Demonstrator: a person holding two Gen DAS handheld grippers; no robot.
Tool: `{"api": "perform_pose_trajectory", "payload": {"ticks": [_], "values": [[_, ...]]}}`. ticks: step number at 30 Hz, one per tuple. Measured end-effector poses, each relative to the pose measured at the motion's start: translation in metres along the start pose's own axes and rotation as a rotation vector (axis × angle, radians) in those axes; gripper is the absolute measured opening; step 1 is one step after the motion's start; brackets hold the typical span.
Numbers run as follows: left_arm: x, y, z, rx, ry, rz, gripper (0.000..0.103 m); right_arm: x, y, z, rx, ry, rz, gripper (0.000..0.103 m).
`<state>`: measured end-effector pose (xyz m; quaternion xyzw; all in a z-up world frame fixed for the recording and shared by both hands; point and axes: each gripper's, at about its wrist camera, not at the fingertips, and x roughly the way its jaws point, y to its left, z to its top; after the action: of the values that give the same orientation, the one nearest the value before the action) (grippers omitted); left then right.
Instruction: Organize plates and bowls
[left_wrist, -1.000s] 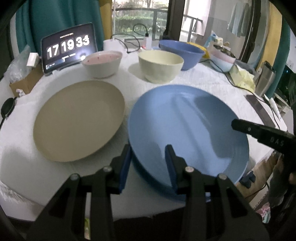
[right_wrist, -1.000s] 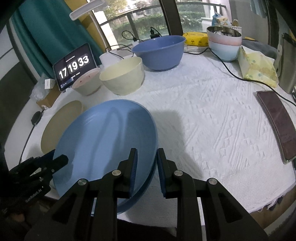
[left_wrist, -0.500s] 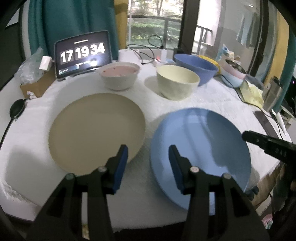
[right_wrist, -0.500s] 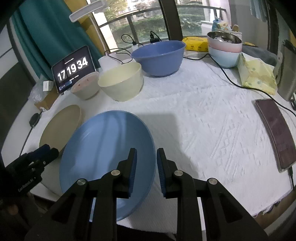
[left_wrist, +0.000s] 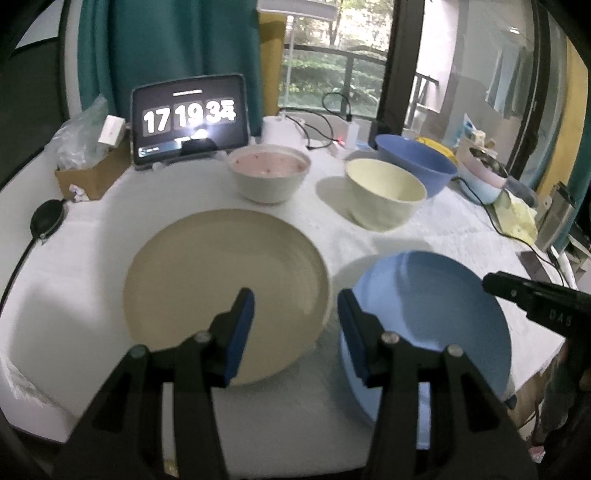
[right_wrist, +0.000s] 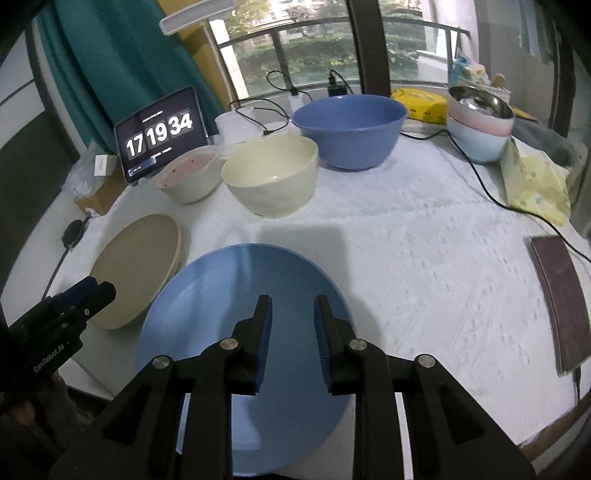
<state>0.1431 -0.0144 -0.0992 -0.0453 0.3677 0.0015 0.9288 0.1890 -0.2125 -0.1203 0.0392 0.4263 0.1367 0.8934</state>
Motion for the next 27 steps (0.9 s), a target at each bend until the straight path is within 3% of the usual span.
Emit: {"api": "perform_pose_trajectory", "payload": {"ticks": [4,27], "values": [[0.001,0.016,0.005,-0.028,-0.017,0.009,0.063,0.007,0.012,0.008,-0.023,0.004,0.001,0.028],[0.012,0.096,0.021,-0.144,-0.048,0.08,0.063,0.053,0.076,0.034,-0.134,0.056,0.002,0.031]]}}
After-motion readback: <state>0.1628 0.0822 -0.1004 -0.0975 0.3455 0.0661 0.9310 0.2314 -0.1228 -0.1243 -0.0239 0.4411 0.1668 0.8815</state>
